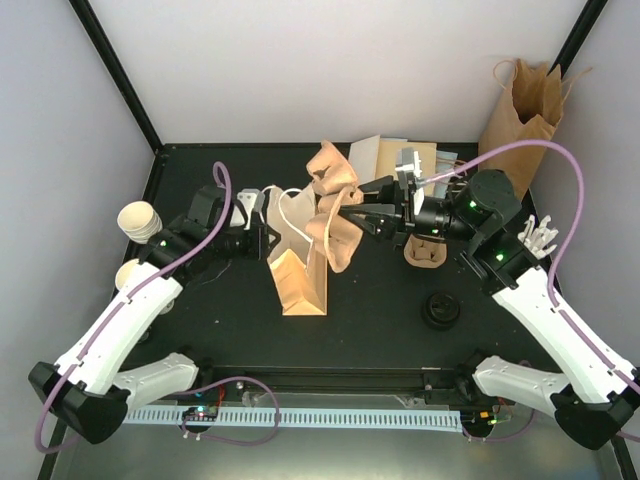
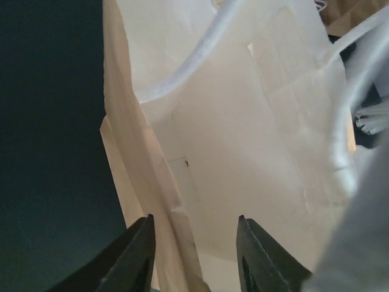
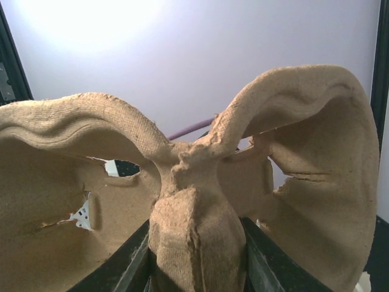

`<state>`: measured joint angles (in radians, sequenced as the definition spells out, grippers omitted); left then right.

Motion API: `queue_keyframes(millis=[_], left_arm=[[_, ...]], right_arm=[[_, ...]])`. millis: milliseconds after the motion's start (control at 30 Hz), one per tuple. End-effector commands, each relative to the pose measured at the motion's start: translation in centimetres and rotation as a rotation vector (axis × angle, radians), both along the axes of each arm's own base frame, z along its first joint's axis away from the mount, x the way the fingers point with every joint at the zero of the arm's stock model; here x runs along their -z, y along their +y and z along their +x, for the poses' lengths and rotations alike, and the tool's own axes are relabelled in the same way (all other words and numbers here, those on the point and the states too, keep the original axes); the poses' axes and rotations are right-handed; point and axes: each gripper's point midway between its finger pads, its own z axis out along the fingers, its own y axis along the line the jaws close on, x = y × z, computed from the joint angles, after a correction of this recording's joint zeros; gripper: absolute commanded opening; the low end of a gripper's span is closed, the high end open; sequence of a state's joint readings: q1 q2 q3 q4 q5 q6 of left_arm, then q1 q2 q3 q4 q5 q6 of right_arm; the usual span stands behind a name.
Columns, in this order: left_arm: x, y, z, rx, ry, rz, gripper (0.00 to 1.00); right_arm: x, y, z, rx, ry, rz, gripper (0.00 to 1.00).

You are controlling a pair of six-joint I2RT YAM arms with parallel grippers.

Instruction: Pack the takeout coffee

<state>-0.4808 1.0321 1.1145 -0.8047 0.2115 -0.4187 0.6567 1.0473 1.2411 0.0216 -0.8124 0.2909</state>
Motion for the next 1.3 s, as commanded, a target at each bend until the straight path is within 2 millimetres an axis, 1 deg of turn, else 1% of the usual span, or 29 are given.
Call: queue_keyframes(millis=[0,100,200,267,367,467,567,633,700,733,800,900,1033,1133,1200,1267], left_arm=[[-0.7,1.0,-0.4,0.018,-0.001,0.107,0.34],[-1.1,1.0,-0.5,0.041,-0.019,0.121,0.20],[-2.3,0.8,-0.5,0.071,-0.063,0.121,0.08],[-3.4,0.7,-0.6,0.101,-0.102,0.126,0.02],[-4.9,0.6,-1.0,0.156,-0.160,0.153,0.02],[-6.3,1.1,-1.3,0.183,-0.228,0.206,0.02],[-7.2,1.4,-1.6,0.202,-0.297,0.246,0.02],[-7.5,1.6,-1.7,0.205,-0.345,0.278,0.02],[-7.5,1.5,-1.9,0.219,-0.389,0.313,0.02],[-7.4,1.7,-1.8,0.212,-0.406,0.343,0.02],[-7.0,1.3,-2.1,0.237,-0.435,0.401,0.02],[-5.8,0.5,-2.6,0.294,-0.452,0.466,0.02],[-5.2,0.3,-2.7,0.298,-0.447,0.486,0.02],[-5.2,0.1,-2.8,0.292,-0.453,0.470,0.02],[-5.2,0.0,-2.9,0.294,-0.454,0.459,0.02],[-5.2,-0.3,-3.1,0.306,-0.459,0.445,0.02]], right_arm=[[0.1,0.4,0.4,-0.002,0.052,0.015,0.35],[0.6,0.4,0.7,0.010,0.077,0.008,0.35],[1.0,0.3,1.2,0.039,0.119,0.002,0.35],[1.1,0.2,1.5,0.060,0.147,-0.004,0.34],[1.3,-0.2,2.2,0.114,0.215,-0.021,0.34],[2.2,-0.4,2.8,0.153,0.311,-0.058,0.34],[3.2,-0.1,2.5,0.122,0.396,-0.096,0.33],[3.6,0.2,2.0,0.076,0.452,-0.107,0.33],[3.5,0.5,1.1,0.014,0.476,-0.103,0.33],[3.6,0.6,1.0,-0.002,0.483,-0.099,0.33],[3.8,0.7,0.8,-0.018,0.491,-0.088,0.33],[4.2,0.8,1.2,-0.009,0.497,-0.078,0.31],[4.7,0.9,1.7,-0.002,0.556,-0.055,0.29],[5.6,1.4,1.2,-0.067,0.613,-0.057,0.28],[6.5,1.5,0.5,-0.106,0.638,-0.073,0.28],[7.8,1.4,0.2,-0.109,0.653,-0.089,0.29]])
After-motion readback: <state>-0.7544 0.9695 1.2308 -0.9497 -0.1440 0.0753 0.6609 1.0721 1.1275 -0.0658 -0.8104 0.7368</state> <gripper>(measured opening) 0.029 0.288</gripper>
